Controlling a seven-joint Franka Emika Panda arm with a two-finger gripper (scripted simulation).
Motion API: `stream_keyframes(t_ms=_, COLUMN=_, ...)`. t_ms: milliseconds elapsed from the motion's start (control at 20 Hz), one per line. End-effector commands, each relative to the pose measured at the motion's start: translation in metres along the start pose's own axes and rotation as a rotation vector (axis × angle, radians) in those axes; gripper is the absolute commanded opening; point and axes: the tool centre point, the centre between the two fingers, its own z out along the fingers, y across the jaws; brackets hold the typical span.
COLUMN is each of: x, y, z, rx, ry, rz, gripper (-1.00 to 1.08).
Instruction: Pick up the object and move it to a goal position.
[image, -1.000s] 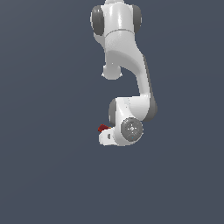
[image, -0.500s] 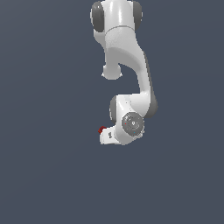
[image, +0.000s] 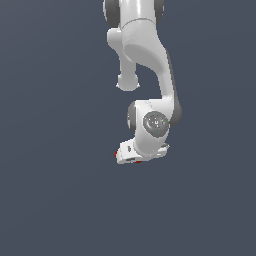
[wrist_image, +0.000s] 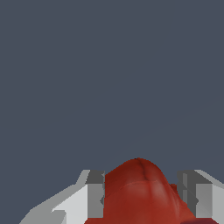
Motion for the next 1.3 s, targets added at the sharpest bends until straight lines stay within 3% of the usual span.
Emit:
stream_keyframes(t_ms=0, x=0.005, y=-0.002, z=-0.011, rx=-0.006, ry=0.058, rz=-0.007, gripper=-1.0)
stream_keyframes(t_ms=1250, x=0.016, y=-0.031, z=-0.096, rx=-0.053, ry=0.57, rz=-0.074, gripper=-1.0)
